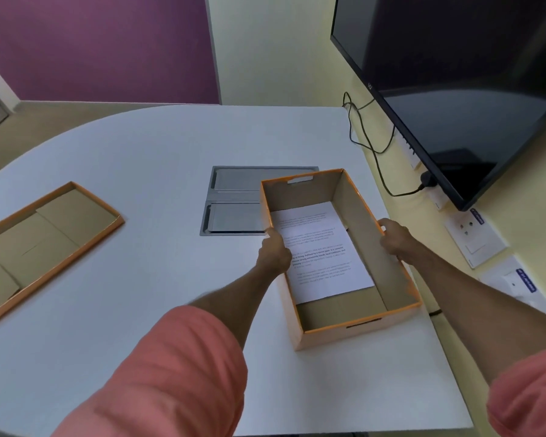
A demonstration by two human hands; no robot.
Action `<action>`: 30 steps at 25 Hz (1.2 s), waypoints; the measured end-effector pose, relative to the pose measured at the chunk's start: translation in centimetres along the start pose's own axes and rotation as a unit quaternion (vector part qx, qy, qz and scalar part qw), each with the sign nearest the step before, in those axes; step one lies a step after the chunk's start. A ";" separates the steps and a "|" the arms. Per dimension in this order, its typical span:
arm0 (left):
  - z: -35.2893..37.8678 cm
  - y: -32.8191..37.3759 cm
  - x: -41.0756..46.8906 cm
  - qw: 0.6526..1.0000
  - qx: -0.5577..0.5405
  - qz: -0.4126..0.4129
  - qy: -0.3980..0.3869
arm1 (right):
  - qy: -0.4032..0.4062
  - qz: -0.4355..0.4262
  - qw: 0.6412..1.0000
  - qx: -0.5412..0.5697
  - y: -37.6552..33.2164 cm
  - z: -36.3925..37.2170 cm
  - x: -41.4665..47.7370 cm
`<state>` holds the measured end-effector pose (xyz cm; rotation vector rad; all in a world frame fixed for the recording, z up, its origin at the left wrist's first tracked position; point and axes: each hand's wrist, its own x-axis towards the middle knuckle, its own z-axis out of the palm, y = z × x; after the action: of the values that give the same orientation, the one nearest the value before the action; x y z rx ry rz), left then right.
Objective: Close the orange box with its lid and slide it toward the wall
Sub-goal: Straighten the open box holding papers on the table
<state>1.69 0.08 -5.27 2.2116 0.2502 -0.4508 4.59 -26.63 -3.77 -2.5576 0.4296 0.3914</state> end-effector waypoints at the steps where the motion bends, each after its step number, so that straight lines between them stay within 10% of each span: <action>1: -1.0 -0.5 0.0 1.000 0.007 0.006 0.001 | -0.006 -0.002 1.000 0.018 -0.6 0.4 -0.6; 16: -19.2 -14.2 -2.7 0.995 0.088 0.021 0.045 | 0.001 -0.013 0.996 0.085 -17.2 12.9 -11.3; 30: -20.1 -20.2 -4.0 0.993 0.099 0.055 0.015 | 0.011 0.036 0.998 0.042 -18.9 17.3 -15.2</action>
<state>-3.91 28.28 -6.32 2.4131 0.1035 -0.3958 -5.51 1.39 -4.46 -2.4715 0.5354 0.3639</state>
